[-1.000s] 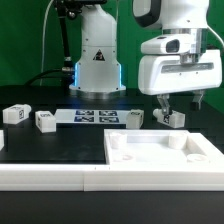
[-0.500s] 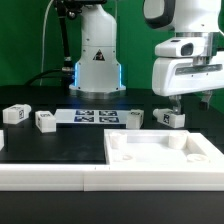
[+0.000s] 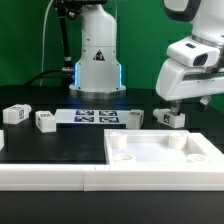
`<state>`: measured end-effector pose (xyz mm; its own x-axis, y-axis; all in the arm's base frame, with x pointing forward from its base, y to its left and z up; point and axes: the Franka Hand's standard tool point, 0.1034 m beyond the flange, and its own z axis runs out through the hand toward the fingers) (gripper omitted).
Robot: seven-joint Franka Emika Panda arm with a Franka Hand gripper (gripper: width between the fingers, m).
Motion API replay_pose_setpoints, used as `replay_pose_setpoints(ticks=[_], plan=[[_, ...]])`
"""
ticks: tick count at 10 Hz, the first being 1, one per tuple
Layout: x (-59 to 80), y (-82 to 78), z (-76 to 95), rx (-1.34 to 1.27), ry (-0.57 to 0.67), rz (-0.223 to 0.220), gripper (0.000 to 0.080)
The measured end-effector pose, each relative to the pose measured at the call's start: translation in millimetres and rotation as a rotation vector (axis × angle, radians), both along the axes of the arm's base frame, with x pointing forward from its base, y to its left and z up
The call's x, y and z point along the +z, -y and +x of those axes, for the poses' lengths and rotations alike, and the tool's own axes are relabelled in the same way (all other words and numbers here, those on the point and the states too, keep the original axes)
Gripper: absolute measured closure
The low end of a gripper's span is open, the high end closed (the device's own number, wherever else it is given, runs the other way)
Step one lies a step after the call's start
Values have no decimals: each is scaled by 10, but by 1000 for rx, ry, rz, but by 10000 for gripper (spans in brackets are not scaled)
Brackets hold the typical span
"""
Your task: Assemble one leg
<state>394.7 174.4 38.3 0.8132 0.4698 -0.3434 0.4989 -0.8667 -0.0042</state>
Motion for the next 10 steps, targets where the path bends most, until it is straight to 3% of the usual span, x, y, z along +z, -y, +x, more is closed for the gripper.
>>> replay_pose_setpoints(ticks=[3, 4, 6, 10], plan=[[-55, 10, -82, -10, -243, -144, 150], [-90, -18, -49, -13, -277, -165, 150], [-121, -17, -156, -16, -426, -254, 150], [-279, 61, -247, -22, -463, -269, 150]])
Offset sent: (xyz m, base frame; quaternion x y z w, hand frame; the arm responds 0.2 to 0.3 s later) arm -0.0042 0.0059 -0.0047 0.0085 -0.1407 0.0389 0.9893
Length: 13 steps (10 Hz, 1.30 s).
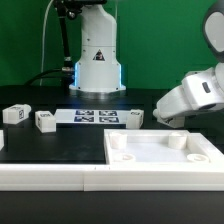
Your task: Assemble one leg
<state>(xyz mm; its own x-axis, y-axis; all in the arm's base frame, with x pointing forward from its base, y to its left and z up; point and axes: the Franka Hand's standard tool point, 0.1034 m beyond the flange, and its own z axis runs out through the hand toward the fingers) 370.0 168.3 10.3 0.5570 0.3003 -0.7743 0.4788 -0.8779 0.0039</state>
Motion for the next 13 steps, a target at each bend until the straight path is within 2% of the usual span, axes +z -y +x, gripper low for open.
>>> replay_pose_setpoints(ticks=[4, 6, 7, 8, 13], plan=[[-61, 64, -77, -6, -4, -1, 150], [-62, 66, -77, -6, -4, -1, 417], [-62, 66, -77, -6, -4, -1, 417], [-61, 66, -78, -6, -5, -1, 509], [-41, 74, -65, -3, -10, 7, 509]])
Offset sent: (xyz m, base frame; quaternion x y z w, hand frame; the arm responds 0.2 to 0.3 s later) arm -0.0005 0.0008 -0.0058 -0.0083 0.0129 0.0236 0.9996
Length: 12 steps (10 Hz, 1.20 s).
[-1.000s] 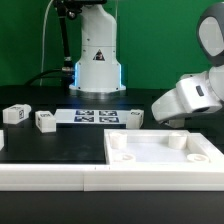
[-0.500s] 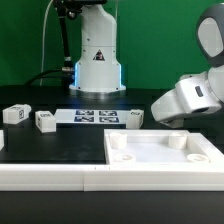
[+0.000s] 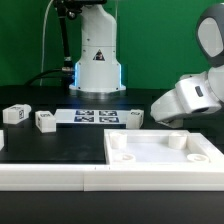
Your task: Assemble one leg
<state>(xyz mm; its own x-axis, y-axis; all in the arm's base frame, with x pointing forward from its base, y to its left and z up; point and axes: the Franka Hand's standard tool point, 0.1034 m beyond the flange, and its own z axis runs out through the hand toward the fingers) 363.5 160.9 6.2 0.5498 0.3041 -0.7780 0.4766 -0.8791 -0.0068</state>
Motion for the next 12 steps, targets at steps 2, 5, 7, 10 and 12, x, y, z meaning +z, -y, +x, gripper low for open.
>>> replay_pose_setpoints(ticks=[2, 5, 7, 10, 12], plan=[[358, 72, 178, -11, 10, 14, 509], [955, 192, 483, -37, 96, 46, 509], [1042, 222, 488, -43, 98, 41, 509], [995, 189, 611, -42, 281, 125, 508], [993, 186, 643, -41, 396, 177, 508]])
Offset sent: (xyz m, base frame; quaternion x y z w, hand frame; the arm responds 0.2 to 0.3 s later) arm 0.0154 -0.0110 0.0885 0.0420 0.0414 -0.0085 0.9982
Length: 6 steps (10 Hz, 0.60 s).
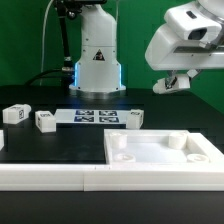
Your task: Assemble one leg
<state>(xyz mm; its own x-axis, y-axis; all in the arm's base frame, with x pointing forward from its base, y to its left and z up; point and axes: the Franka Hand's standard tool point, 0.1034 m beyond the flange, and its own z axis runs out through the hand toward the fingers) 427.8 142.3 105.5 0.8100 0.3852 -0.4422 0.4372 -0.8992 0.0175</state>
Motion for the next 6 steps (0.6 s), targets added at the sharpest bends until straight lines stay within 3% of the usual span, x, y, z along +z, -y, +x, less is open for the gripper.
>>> replay_pose_setpoints(ticks=[1, 3, 6], plan=[[-16, -1, 41, -2, 71, 31, 508], [-5, 167, 137, -82, 102, 56, 508], [178, 279, 446, -98, 234, 105, 508]])
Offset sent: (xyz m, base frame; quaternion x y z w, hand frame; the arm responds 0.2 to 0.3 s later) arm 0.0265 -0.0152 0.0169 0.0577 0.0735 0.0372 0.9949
